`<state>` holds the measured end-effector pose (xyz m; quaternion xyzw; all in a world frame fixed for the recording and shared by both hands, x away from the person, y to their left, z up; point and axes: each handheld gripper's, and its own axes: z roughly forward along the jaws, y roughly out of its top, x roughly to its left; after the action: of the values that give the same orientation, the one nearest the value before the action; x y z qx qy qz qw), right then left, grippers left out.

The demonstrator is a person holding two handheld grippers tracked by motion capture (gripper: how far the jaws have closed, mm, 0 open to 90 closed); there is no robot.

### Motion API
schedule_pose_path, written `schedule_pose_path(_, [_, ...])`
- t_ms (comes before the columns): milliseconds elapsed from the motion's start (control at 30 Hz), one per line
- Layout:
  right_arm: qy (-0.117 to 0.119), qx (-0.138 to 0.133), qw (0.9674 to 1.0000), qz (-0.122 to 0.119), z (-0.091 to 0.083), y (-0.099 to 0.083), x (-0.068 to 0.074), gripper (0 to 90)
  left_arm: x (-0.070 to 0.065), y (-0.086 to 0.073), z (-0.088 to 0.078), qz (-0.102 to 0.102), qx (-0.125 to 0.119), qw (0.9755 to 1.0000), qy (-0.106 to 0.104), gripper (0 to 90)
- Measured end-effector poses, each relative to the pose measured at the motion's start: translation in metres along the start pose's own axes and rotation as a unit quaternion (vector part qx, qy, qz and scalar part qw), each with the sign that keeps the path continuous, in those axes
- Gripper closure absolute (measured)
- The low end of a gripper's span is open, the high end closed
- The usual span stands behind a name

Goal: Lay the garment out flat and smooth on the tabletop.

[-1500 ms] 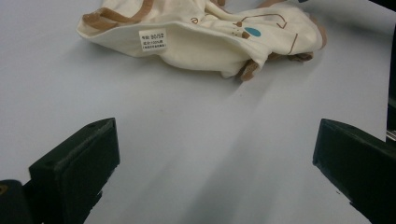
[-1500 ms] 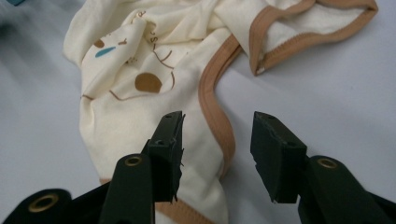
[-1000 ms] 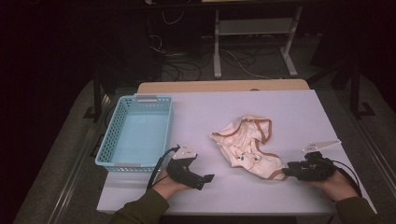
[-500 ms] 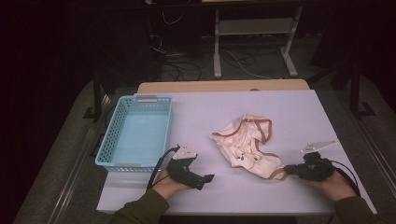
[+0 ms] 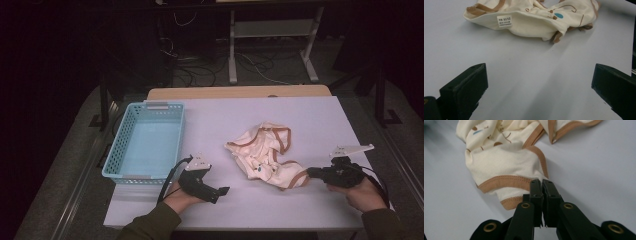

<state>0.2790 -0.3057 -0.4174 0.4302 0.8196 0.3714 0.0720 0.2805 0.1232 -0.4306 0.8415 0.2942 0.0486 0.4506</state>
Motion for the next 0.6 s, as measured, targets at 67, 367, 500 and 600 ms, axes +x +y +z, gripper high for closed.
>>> schedule_pose_path(67, [-0.002,-0.008,1.0,-0.004,-0.002,0.004,-0.002,85.4,0.0,0.0,0.0,-0.001,0.0,1.0,0.0,0.0])
schedule_pose_path(367, [-0.023,-0.036,0.9991,-0.006,-0.006,0.025,-0.014,85.7,0.0,0.0,0.001,-0.002,0.001,1.0,-0.001,0.0])
schedule_pose_path(500, [-0.029,-0.048,0.9984,-0.011,-0.006,0.036,-0.016,85.7,0.0,0.0,0.001,-0.002,0.001,1.0,0.0,0.0])
schedule_pose_path(600, [-0.036,-0.05,0.998,-0.011,-0.003,0.043,-0.019,85.8,0.0,0.0,0.001,-0.002,0.001,1.0,0.0,0.0])
